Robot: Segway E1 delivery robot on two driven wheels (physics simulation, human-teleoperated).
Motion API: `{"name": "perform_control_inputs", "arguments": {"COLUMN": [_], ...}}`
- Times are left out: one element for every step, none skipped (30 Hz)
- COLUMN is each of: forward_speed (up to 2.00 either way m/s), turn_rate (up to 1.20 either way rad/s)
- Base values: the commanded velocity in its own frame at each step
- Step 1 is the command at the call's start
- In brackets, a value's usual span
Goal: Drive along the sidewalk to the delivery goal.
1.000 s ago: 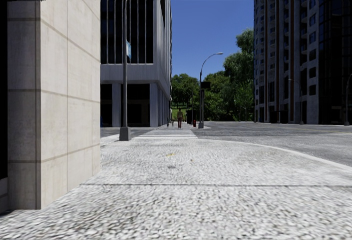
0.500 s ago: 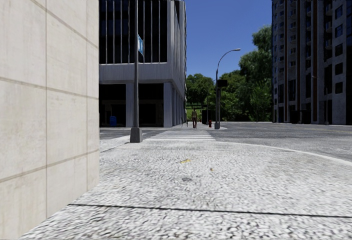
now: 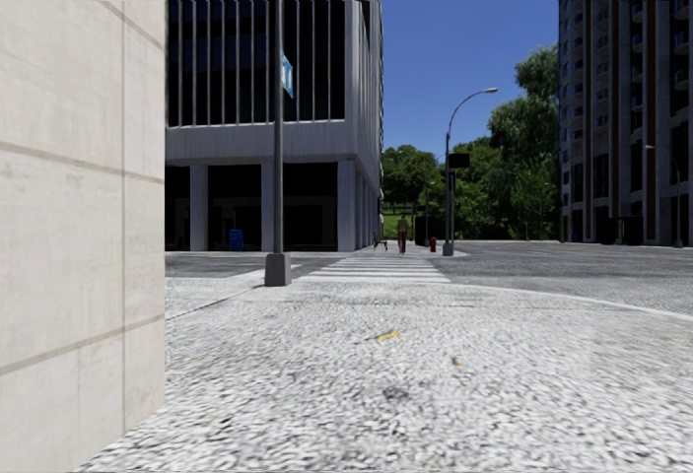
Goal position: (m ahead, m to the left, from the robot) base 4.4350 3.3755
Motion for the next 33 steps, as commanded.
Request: {"name": "perform_control_inputs", "arguments": {"forward_speed": [1.29,1.40,1.48,1.51,1.51,1.51,1.51,1.51,1.51,1.51,1.51,1.51,1.50,1.50,1.50,1.50,1.50,1.50,1.50,1.50,1.50,1.50,1.50,1.50,1.50,1.50,1.50,1.50,1.50,1.50,1.50,1.50,1.50], "turn_rate": [0.23,0.23,0.23,0.23,0.23,0.23,0.23,0.26,0.28,0.28,0.28,0.29,0.29,0.29,0.29,0.29,0.31,0.32,0.34,0.34,0.37,0.42,0.46,0.46,0.48,0.49,0.50,0.52,0.52,0.54,0.56,0.56,0.56]}}
